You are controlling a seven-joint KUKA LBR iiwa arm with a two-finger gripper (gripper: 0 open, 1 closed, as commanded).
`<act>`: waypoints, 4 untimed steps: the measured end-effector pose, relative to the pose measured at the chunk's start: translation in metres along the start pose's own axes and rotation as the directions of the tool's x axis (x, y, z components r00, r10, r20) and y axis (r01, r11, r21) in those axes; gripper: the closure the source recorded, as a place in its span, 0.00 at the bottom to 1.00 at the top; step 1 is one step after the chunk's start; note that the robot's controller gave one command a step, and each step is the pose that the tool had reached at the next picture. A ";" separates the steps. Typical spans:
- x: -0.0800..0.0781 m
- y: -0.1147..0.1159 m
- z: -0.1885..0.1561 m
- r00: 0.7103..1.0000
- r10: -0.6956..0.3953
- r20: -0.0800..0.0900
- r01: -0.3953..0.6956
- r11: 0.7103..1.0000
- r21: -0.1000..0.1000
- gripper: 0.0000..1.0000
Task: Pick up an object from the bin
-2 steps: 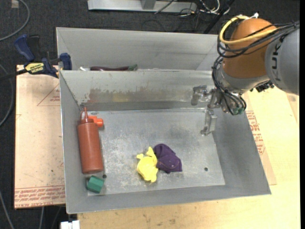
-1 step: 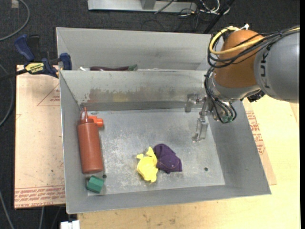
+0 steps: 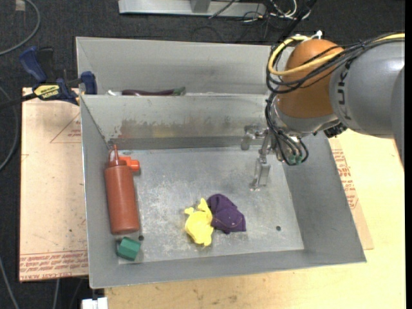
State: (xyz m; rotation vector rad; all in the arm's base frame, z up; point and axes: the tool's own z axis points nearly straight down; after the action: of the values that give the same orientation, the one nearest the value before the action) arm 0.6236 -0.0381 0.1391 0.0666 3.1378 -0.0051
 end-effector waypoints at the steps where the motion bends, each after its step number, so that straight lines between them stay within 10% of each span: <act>1: 0.043 0.018 0.029 0.992 -0.122 0.006 0.122 0.992 -0.009 0.00; 3: 0.063 0.048 0.051 1.000 0.005 0.002 -0.005 1.000 -0.008 0.00; 4: 0.065 0.061 0.058 0.977 -0.215 0.000 0.215 0.977 -0.006 0.00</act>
Offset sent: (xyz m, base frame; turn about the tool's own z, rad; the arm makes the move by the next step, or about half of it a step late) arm -0.0307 0.0693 -0.0484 0.0104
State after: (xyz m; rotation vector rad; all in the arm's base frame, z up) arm 0.5610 0.0255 0.0811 -0.2732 3.1278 0.0041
